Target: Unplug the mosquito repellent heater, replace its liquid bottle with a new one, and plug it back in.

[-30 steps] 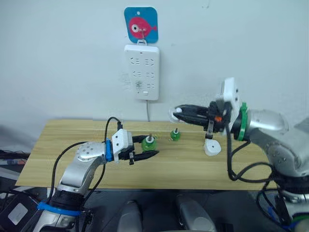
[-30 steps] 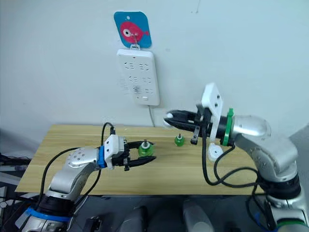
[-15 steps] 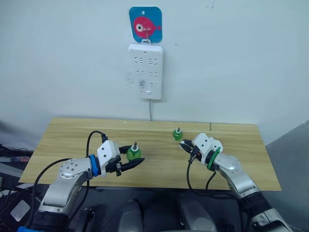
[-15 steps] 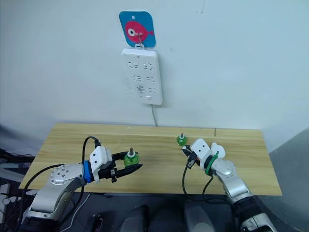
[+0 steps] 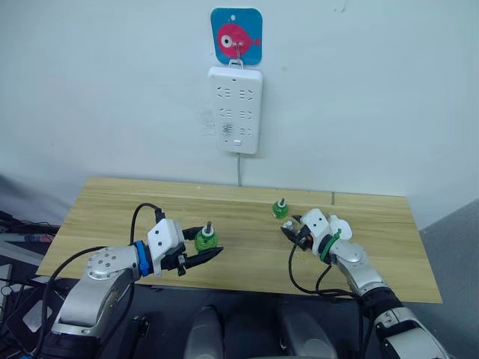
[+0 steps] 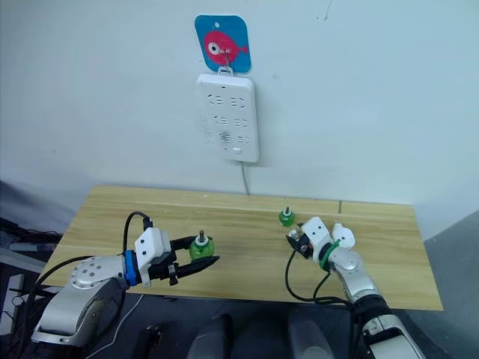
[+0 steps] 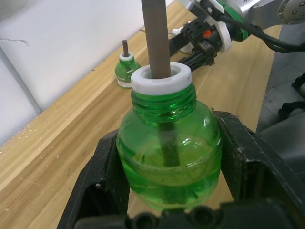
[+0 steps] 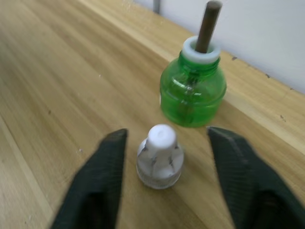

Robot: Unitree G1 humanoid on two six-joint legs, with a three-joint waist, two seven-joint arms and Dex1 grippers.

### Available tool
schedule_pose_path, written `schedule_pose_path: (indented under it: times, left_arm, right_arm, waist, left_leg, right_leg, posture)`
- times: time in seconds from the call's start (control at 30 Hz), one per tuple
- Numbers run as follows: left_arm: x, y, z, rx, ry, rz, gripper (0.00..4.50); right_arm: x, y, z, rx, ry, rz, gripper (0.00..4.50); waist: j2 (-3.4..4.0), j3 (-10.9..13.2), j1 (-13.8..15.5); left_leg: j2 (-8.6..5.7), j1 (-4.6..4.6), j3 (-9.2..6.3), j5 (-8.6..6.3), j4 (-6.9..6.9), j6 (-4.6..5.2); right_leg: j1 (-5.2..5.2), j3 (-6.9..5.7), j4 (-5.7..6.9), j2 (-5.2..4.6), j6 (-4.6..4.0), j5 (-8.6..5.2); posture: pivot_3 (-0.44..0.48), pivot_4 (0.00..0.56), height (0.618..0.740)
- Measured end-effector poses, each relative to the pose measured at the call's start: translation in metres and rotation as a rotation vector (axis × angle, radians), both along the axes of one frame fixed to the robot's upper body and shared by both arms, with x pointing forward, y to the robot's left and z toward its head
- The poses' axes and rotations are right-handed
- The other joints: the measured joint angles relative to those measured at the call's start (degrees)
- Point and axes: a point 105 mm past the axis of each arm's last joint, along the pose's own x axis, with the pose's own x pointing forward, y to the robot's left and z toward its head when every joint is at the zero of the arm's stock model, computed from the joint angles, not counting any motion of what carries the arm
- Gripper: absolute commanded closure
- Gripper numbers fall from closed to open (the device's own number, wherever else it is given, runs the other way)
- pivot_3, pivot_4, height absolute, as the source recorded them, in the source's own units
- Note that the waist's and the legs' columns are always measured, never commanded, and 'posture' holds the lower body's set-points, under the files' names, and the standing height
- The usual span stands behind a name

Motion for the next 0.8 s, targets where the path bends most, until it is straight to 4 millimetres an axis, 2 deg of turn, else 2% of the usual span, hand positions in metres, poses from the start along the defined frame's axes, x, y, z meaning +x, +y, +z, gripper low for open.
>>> schedule_pose_path:
  times: [0.07, 0.1, 0.23, 0.33, 0.4, 0.53, 0.6, 0.8]
  left_arm:
    - [0.005, -0.003, 0.004, -0.006, -0.017, -0.009, 2.17]
    - [0.006, -0.004, 0.007, -0.010, -0.024, -0.016, 2.17]
    - [0.012, -0.021, 0.019, -0.032, -0.045, -0.131, 2.17]
    - [0.014, -0.037, 0.028, -0.043, -0.055, -0.230, 2.17]
    - [0.014, -0.046, 0.032, -0.048, -0.050, -0.287, 2.17]
    - [0.017, -0.068, 0.049, -0.082, -0.076, -0.394, 2.17]
    - [0.019, -0.075, 0.057, -0.095, -0.096, -0.422, 2.17]
    - [0.023, -0.079, 0.058, -0.105, -0.094, -0.430, 2.17]
  right_arm:
    - [-0.005, 0.000, 0.010, 0.009, -0.023, 0.026, 0.13]
    - [-0.008, 0.000, 0.016, 0.013, -0.031, 0.043, 0.00]
    - [-0.039, 0.007, 0.071, 0.010, -0.060, 0.233, 0.00]
    - [-0.062, 0.026, 0.111, 0.020, -0.074, 0.391, 0.00]
    - [-0.074, 0.038, 0.128, 0.048, -0.037, 0.471, 0.00]
    - [-0.089, 0.065, 0.170, 0.089, -0.054, 0.612, 0.00]
    - [-0.088, 0.075, 0.178, 0.101, -0.057, 0.624, 0.00]
    - [-0.082, 0.082, 0.170, 0.125, 0.002, 0.598, 0.00]
  waist:
    - [0.07, 0.0, 0.2]
    - [0.09, 0.0, 0.2]
    - [0.22, 0.1, 0.3]
    - [0.18, 0.0, 0.0]
    - [0.18, 0.0, -0.6]
    - [0.06, 0.0, -1.8]
    - [0.00, -0.1, -2.4]
    - [0.00, -0.1, -3.4]
  left_leg:
    - [-0.01, -0.01, 0.00, 0.00, -0.01, 0.00]
    - [-0.01, -0.01, 0.00, 0.00, -0.01, 0.00]
    - [-0.05, -0.04, -0.01, 0.01, 0.00, -0.01]
    - [-0.02, -0.01, -0.02, 0.01, 0.01, -0.01]
    - [-0.02, -0.02, -0.01, 0.01, 0.01, -0.01]
    - [-0.03, -0.04, -0.03, 0.02, 0.04, -0.01]
    - [-0.04, -0.06, -0.09, 0.02, 0.03, -0.01]
    - [-0.05, -0.11, -0.12, 0.01, 0.01, -0.01]
  right_leg:
    - [-0.01, 0.00, 0.00, 0.00, 0.01, 0.00]
    - [0.00, 0.00, -0.01, 0.00, 0.01, 0.00]
    - [0.01, -0.03, -0.04, -0.06, 0.04, -0.02]
    - [0.03, -0.05, -0.04, -0.03, 0.26, -0.14]
    - [0.00, -0.03, -0.04, -0.01, 0.26, -0.14]
    - [0.02, -0.06, -0.05, -0.01, 0.26, -0.14]
    - [0.02, -0.13, -0.05, -0.01, 0.26, -0.13]
    - [-0.03, -0.17, -0.06, -0.04, 0.01, 0.01]
  posture:
    - [-0.118, 0.205, 0.732]
    - [-0.135, 0.198, 0.732]
    - [-0.162, 0.185, 0.732]
    - [-0.185, 0.175, 0.732]
    - [-0.198, 0.170, 0.732]
    - [-0.226, 0.154, 0.732]
    - [-0.227, 0.153, 0.732]
    - [-0.220, 0.145, 0.732]
